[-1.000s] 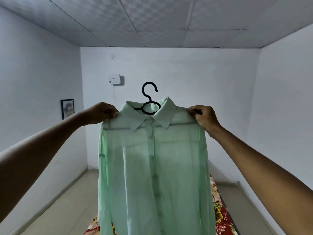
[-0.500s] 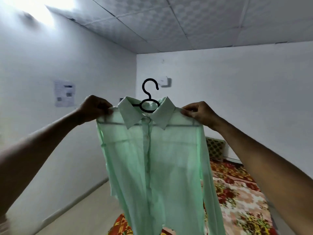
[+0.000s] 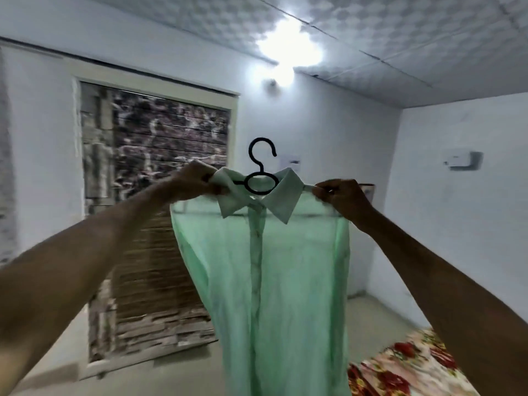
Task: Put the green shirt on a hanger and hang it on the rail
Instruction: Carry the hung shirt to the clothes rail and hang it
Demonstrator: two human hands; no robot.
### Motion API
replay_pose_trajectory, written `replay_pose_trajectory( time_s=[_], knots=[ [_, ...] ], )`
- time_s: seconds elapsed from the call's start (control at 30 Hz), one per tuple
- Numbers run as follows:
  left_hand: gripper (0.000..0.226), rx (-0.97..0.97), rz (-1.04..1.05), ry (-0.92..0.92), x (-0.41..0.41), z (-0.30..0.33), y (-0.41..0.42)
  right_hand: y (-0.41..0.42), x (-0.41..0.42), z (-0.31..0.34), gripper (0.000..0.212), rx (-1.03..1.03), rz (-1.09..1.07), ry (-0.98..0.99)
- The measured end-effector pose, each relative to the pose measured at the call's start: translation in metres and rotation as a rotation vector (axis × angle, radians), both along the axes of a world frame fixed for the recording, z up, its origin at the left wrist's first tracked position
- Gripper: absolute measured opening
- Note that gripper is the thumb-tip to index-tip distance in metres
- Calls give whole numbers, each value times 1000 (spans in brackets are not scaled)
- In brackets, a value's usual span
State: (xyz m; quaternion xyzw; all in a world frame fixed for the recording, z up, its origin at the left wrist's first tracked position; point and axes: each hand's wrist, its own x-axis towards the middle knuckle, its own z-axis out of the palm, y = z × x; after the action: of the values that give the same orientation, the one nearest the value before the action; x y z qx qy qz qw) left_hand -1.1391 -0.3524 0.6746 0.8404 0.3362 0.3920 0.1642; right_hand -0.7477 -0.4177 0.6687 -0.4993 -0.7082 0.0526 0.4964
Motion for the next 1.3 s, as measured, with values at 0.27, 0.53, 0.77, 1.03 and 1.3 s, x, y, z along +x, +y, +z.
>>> replay_pose_trajectory(
  time_s=[0.27, 0.53, 0.77, 1.03, 1.3],
  knots=[
    [16, -34, 251, -117, -178, -12, -90, 44, -235, -4, 44, -61, 467, -246],
    [16, -28, 619, -170, -359, -24, -181, 72, -477, -14, 32, -72, 845, -134],
    [52, 10, 1033, -85, -501, -23, -266, 80, -706, -27, 45, -74, 1244, -36],
    [22, -49, 1547, 45, -615, -42, -395, 6, -918, -38, 16, -89, 1612, -252],
    [25, -146, 1857, -9, -738, -77, -535, -128, -1130, -71, 18, -112, 1823, -253]
  ],
)
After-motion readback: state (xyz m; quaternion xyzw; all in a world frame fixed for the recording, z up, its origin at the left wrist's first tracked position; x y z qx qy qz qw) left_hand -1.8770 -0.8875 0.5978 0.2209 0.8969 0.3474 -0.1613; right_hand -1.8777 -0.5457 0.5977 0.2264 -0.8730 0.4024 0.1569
